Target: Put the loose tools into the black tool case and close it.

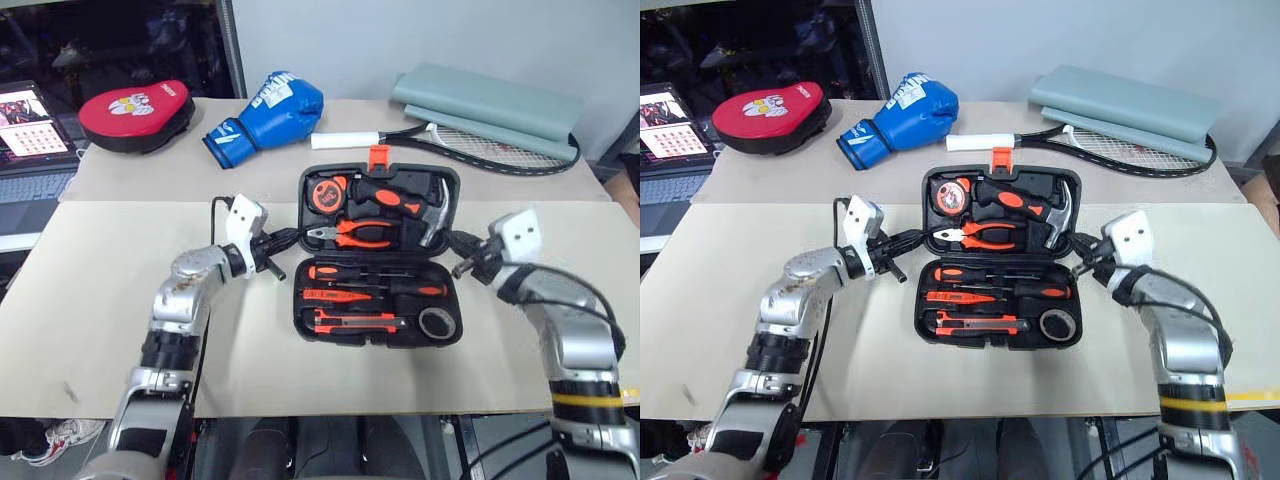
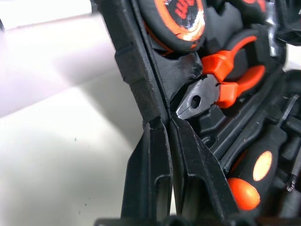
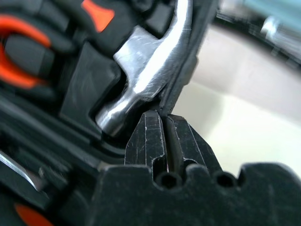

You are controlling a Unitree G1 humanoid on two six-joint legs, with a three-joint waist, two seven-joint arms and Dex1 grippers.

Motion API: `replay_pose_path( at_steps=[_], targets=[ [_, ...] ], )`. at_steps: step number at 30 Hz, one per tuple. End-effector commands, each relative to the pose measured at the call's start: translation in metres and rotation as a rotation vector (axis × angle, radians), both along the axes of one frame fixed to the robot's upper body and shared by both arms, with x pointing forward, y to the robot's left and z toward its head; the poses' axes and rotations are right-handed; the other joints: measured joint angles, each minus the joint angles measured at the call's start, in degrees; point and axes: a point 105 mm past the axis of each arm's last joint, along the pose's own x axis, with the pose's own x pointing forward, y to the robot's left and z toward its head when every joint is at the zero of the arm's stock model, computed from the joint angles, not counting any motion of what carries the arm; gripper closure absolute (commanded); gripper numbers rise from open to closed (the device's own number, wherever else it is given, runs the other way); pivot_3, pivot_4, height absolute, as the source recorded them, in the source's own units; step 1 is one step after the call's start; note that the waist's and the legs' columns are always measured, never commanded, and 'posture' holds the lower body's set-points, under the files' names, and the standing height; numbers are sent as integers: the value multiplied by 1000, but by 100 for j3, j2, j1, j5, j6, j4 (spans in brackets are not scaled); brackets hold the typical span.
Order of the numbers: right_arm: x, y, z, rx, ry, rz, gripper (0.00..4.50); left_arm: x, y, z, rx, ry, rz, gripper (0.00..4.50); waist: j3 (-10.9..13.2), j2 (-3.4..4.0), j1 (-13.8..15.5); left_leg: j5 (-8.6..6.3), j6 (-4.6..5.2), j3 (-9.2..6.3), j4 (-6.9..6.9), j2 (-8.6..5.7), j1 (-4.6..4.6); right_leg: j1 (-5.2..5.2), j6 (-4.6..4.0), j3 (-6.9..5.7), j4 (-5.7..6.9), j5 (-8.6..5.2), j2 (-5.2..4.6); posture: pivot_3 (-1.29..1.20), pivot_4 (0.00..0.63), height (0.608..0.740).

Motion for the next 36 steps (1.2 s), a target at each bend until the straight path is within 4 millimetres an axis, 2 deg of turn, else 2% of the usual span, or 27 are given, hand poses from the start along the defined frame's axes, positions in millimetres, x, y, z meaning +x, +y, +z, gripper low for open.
replay_pose_path(
  at_steps=[1, 5, 8, 18, 19, 20, 23, 26, 28, 30, 31, 33, 36],
  targets=[
    [-15, 17, 36, -89, -235, 62, 4456, -9, -10, 26, 0, -189, -18, 4500, 0, 0, -13, 0, 1, 3, 0, -1, 8, 2, 0, 6, -3, 0, 0, 0, 150, 736],
    [-27, 14, 35, -178, -315, 44, 4456, -9, -4, 33, 18, -280, 42, 4500, 0, 0, -7, 7, -2, 2, 1, 1, 20, 3, -4, 9, 1, -2, 5, 0, 150, 736],
    [-37, 15, 26, -285, -366, 47, 4456, -11, -1, 27, 32, -283, 66, 4500, 0, 0, 0, 15, -1, 3, 2, -1, 22, 5, -4, 11, 4, -2, 4, 0, 150, 736],
    [-65, 14, 7, -325, -346, 77, 4456, -22, 8, 12, 23, -200, 55, 4500, 0, 0, -22, 14, 1, 7, -4, 9, 92, 69, -6, 18, -3, -4, 12, 0, 150, 736],
    [-69, 14, 7, -320, -341, 78, 4126, -24, 10, 11, 20, -186, 53, 3832, 0, 0, -25, 12, 3, 6, -6, 11, 102, 81, -6, 18, -6, -4, 12, 0, 150, 736],
    [-72, 14, 7, -315, -338, 79, 3730, -26, 12, 11, 20, -182, 56, 3663, 0, 0, -20, 11, 4, 7, -6, 13, 106, 87, -6, 18, -9, -5, 12, 0, 150, 736],
    [-86, 18, 9, -329, -325, 115, 2750, -31, 20, 9, 29, -156, 66, 2537, -1, 1, -16, 11, 4, 6, -3, 18, 114, 99, -5, 18, -10, -5, 15, 0, 150, 736],
    [-106, 18, 20, -292, -273, 167, 1720, -34, 43, 17, 23, -125, 120, 1393, -1, 1, -7, 11, 4, 5, -4, 27, 124, 107, -10, 17, -8, -8, 21, 0, 150, 736],
    [-124, 25, 21, -233, -167, 264, 1028, -36, 58, 19, 25, -91, 149, 598, -1, 1, -9, 12, 4, 6, -3, 32, 124, 107, -11, 17, -4, -8, 22, 0, 150, 736],
    [-132, 26, 21, -152, -68, 279, 371, -37, 65, 16, 31, -49, 153, 1, -2, -2, -3, 12, 4, 6, -1, 38, 132, 118, -13, 16, -5, -8, 24, 0, 150, 736],
    [-131, 22, 21, -77, -17, 246, 97, -37, 66, 12, 31, -19, 149, 0, -2, -2, -1, 11, 4, 5, -2, 42, 146, 138, -13, 12, -12, -8, 25, 0, 150, 736],
    [-121, 12, 23, 38, 34, 153, 97, -36, 64, 4, 29, 55, 133, 0, -2, -2, 5, 10, 4, -2, -7, 65, 189, 209, -11, -11, -65, -12, 36, 0, 150, 736],
    [-107, -4, 21, 133, 113, 48, 97, -34, 56, 2, 9, 100, 99, 0, -3, -15, 10, 10, 4, 3, -2, 75, 188, 215, 16, -17, -84, -16, 37, 0, 150, 736]
  ],
)
